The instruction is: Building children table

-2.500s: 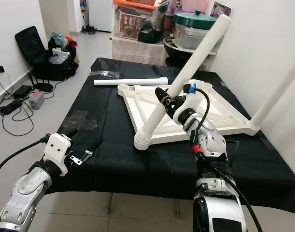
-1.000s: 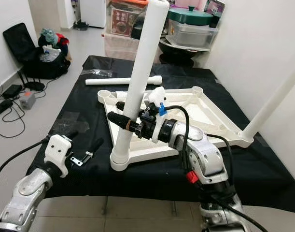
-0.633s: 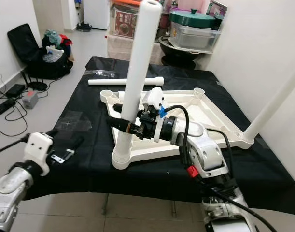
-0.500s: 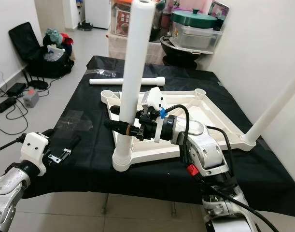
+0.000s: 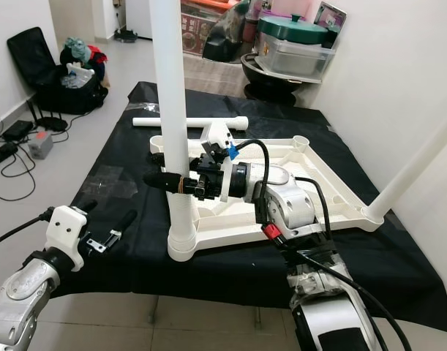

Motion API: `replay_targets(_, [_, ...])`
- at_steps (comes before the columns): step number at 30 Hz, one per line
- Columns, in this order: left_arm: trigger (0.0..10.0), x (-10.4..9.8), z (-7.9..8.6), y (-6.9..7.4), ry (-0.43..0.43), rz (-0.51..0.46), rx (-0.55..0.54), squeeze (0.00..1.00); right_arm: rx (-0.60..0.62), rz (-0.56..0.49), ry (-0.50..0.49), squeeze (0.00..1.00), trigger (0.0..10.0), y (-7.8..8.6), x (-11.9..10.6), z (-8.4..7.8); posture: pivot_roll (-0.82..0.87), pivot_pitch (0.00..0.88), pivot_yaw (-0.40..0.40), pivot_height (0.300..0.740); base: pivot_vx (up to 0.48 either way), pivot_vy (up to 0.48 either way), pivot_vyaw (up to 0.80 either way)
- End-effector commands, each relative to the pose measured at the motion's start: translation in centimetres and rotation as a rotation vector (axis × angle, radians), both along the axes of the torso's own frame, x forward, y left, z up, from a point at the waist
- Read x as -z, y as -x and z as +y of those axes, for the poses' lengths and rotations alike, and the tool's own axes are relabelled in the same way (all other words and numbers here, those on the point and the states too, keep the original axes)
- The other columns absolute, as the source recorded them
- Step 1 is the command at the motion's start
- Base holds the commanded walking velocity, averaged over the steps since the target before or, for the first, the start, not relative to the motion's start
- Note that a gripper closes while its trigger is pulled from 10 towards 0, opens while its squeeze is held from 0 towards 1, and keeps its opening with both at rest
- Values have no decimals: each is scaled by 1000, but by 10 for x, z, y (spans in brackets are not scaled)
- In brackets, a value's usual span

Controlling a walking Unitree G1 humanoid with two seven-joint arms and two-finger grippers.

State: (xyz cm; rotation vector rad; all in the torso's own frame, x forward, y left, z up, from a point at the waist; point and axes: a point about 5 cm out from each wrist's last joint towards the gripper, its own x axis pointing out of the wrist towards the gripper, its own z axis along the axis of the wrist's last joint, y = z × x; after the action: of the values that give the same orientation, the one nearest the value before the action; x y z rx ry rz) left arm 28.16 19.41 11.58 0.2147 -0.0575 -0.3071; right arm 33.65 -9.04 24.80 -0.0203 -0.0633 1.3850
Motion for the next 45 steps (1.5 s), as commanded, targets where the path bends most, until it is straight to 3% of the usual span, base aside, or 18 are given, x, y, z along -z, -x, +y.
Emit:
replay_targets(1, [10000,4,-7,3,11,18,10,0,-36,71,-19,0,0,-1,14,5,164,0,-194,740,0,0,0])
replay_targets(10, [10000,6,-4,7,15,27,-6,0,19,109,-54,0,0,-9,29,-7,165,0,-195,740,0,0,0])
replay_targets(15, [10000,6,-3,6,17,29,-5,0,104,129,-68,0,0,-17,36,-22,162,0,-188,740,0,0,0])
replay_targets(25, [10000,5,-3,6,14,30,-2,0,145,124,-94,0,0,-20,39,-28,162,0,-182,740,0,0,0])
replay_targets(35, [10000,5,-3,6,11,32,1,0,239,131,-122,0,0,-21,51,-47,154,0,-175,740,0,0,0])
replay_targets(39, [10000,4,-2,5,11,32,2,0,485,158,-32,0,0,-32,65,-59,145,0,-171,740,0,0,0])
replay_targets(40, [10000,4,-2,5,11,32,2,0,485,158,-32,0,0,-32,65,-59,145,0,-171,740,0,0,0])
replay_targets(42, [10000,4,-2,5,11,32,1,0,656,182,11,0,0,-38,72,-68,145,0,-171,740,0,0,0])
replay_targets(43, [10000,4,-2,5,11,32,1,0,656,182,11,0,0,-38,72,-68,145,0,-171,740,0,0,0])
replay_targets(45, [10000,4,-2,5,11,33,-2,0,897,196,32,0,0,-39,81,-81,139,0,-166,740,0,0,0])
